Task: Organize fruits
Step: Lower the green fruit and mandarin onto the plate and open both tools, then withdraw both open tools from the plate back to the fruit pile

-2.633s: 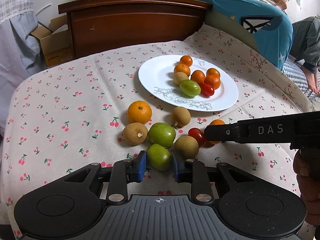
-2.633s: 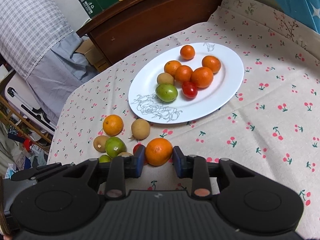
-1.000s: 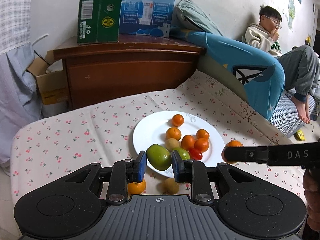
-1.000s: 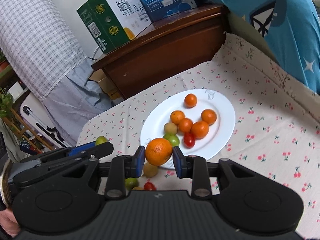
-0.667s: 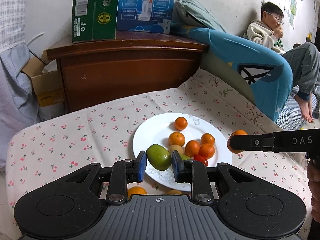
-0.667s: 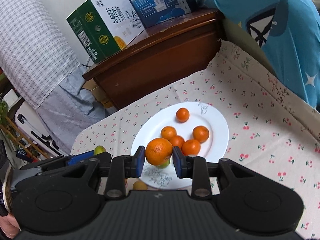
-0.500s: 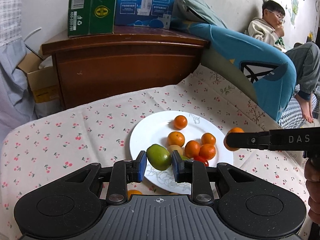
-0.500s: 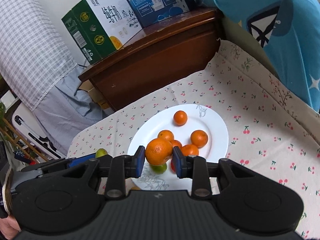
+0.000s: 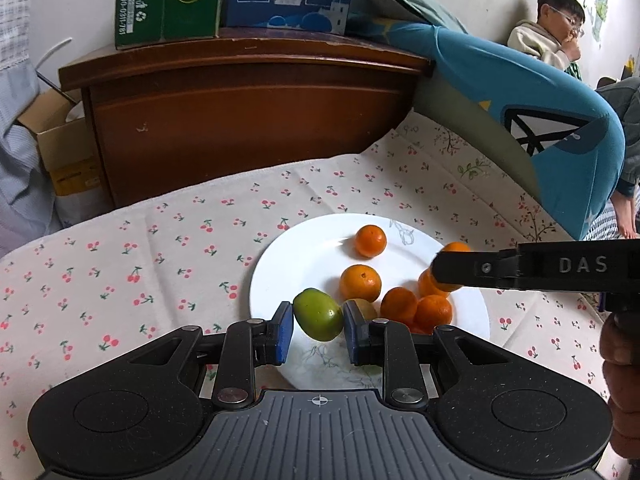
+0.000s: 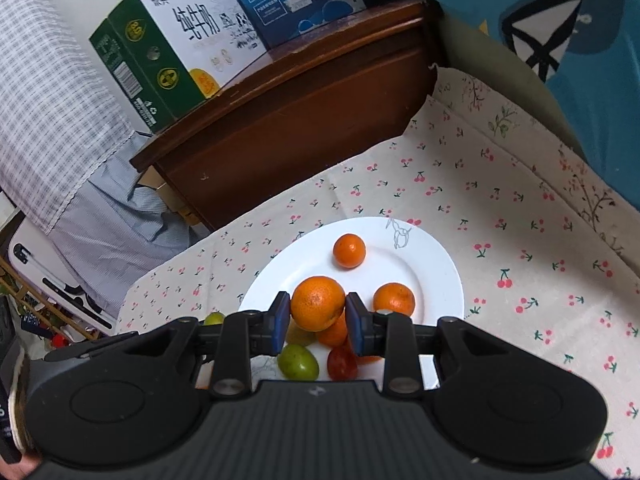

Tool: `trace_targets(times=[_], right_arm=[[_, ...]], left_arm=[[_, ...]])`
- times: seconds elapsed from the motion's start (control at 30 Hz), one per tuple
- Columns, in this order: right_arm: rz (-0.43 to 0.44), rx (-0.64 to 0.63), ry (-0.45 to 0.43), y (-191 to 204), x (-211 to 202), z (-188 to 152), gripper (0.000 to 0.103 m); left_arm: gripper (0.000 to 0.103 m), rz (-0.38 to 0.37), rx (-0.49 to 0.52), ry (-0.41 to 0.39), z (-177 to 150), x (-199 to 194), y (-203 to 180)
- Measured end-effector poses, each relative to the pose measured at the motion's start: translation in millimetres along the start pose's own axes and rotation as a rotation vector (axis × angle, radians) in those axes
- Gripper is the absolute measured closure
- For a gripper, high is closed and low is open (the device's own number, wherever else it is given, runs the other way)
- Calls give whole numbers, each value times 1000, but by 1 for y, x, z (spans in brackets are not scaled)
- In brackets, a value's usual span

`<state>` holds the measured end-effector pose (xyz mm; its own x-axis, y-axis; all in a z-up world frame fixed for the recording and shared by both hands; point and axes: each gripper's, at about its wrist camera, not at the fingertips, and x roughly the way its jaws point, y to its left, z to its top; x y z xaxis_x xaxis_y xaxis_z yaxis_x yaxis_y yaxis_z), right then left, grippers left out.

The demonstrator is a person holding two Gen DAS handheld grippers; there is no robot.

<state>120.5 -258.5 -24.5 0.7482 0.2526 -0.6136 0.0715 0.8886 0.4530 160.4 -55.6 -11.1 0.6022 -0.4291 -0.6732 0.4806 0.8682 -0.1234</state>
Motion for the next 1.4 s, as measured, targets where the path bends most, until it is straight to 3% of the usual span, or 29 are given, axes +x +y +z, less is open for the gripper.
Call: trace_targets(times=[0.47,0.77,0.83,1.13,1.4], right_arm=[[-32,32,8,-10,24,3,70],[-12,38,-10,-6,12,5,70],[-5,48,-20,-4,5,3,70],[-27,33,24,12,-21,-17,70],[-19,37,41,18,-42,-43,70]], left_arm=[[77,20,-7,9,5,19,-1],[75,23,-4,-28,11,-4,-3],[70,24,-14,-32,9,-14,-2],[66,55,-55,30,-17,-40,1],[61,80,-81,39,-45,-64,5]])
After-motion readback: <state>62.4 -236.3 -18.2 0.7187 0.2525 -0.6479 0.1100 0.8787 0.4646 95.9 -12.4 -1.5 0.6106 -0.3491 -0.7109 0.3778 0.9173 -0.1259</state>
